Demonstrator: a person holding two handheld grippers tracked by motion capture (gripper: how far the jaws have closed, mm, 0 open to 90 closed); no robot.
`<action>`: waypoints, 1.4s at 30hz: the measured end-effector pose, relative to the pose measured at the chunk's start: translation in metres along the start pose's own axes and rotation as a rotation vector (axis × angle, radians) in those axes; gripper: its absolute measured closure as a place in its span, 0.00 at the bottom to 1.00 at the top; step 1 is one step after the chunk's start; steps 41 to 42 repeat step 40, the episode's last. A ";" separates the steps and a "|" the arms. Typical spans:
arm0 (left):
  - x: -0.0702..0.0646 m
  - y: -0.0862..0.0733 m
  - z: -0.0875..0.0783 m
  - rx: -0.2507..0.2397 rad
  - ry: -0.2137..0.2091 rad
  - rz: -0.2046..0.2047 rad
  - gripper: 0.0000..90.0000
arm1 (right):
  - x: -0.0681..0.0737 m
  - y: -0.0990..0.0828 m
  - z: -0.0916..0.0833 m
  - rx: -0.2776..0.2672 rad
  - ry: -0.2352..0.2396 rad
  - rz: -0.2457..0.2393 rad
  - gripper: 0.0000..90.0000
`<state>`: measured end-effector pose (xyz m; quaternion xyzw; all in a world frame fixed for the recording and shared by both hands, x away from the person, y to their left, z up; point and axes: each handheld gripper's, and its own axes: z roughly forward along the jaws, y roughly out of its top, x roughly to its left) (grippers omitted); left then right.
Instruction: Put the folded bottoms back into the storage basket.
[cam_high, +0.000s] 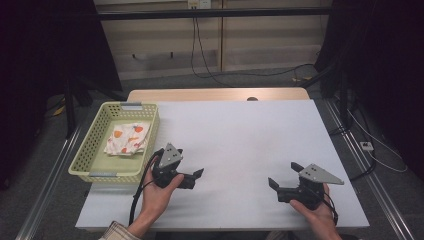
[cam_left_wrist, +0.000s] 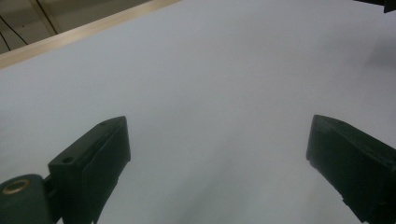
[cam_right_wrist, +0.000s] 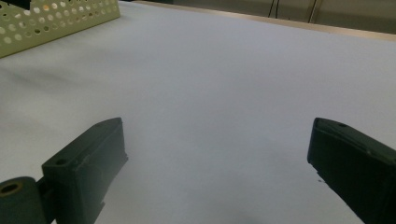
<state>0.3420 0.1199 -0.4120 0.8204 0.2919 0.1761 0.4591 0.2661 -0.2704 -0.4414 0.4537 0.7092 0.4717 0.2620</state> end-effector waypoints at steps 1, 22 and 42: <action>0.000 -0.003 -0.001 0.002 -0.001 0.000 0.07 | 0.000 0.000 0.000 0.000 0.000 0.000 0.05; 0.011 -0.034 -0.005 -0.024 0.024 -0.107 0.07 | 0.000 0.000 -0.002 -0.002 -0.003 -0.005 0.05; 0.009 -0.039 -0.002 -0.029 0.015 -0.133 0.07 | -0.001 -0.001 -0.003 -0.002 -0.010 0.007 0.05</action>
